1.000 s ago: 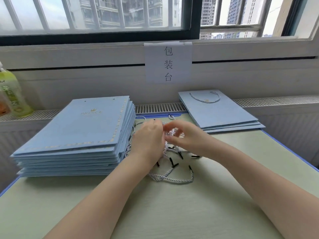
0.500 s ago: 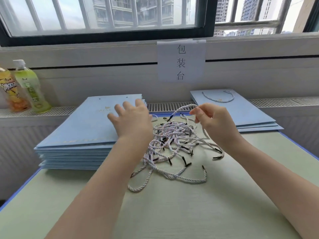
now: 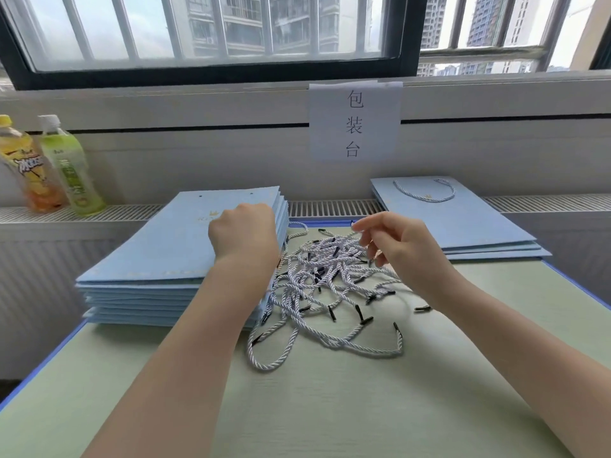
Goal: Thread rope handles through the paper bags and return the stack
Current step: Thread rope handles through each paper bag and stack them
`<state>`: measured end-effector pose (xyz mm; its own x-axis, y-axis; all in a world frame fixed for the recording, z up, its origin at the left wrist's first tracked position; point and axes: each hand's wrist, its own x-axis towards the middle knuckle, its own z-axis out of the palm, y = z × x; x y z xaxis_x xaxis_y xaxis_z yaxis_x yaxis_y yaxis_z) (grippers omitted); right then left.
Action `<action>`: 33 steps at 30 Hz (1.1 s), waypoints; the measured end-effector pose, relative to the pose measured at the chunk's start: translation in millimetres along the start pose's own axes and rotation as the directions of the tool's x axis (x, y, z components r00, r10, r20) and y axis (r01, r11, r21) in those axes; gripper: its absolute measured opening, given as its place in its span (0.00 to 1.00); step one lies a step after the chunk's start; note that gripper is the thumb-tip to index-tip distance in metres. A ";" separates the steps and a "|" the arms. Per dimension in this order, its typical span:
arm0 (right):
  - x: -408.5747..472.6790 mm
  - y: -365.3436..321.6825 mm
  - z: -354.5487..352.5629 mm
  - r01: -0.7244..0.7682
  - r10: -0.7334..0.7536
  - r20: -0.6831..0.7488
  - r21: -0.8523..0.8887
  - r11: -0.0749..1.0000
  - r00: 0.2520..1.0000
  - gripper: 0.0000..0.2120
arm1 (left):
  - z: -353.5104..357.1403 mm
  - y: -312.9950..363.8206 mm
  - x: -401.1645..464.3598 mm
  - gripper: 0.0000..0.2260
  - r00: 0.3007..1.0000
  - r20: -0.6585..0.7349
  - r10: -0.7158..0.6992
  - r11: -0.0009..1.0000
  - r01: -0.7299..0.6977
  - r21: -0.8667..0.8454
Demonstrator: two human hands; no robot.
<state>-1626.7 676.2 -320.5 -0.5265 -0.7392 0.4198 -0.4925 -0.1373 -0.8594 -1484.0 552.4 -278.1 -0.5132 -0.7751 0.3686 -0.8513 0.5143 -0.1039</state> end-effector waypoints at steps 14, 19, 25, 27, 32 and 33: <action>5.7 -7.0 -11.2 -0.309 0.344 0.024 0.497 0.811 0.939 0.07 | 0.8 61.7 -41.9 0.16 0.777 -0.470 0.418 0.837 -0.531 -0.134; 14.5 0.3 -37.2 -0.353 0.442 -0.248 0.333 0.874 0.862 0.11 | 18.3 59.2 -26.8 0.13 0.805 -0.545 0.237 0.813 -0.471 -0.342; 18.2 5.7 -79.9 -0.392 0.326 -0.303 -0.186 0.901 0.895 0.16 | 15.1 45.8 -11.9 0.11 0.999 -0.026 0.021 0.490 -0.033 -0.871; 18.2 6.4 -87.6 -0.436 0.379 -0.232 -0.295 0.850 0.896 0.14 | 18.8 45.9 -7.6 0.17 0.992 0.121 0.042 0.325 0.101 -0.940; 19.3 10.2 -89.1 -0.436 0.366 -0.237 -0.503 0.746 0.900 0.12 | 32.6 46.9 -7.9 0.27 0.948 0.318 0.007 0.071 0.316 -0.946; 20.5 9.8 -87.5 -0.432 0.357 -0.245 -0.548 0.716 0.901 0.12 | 34.2 46.9 -7.1 0.21 0.941 0.338 -0.001 0.059 0.338 -0.939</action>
<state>-1703.0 717.4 -294.8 -0.8200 -0.5542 0.1430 -0.5047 0.5824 -0.6373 -1524.0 569.5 -317.1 -0.5191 -0.8540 0.0345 -0.1209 0.1133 0.9862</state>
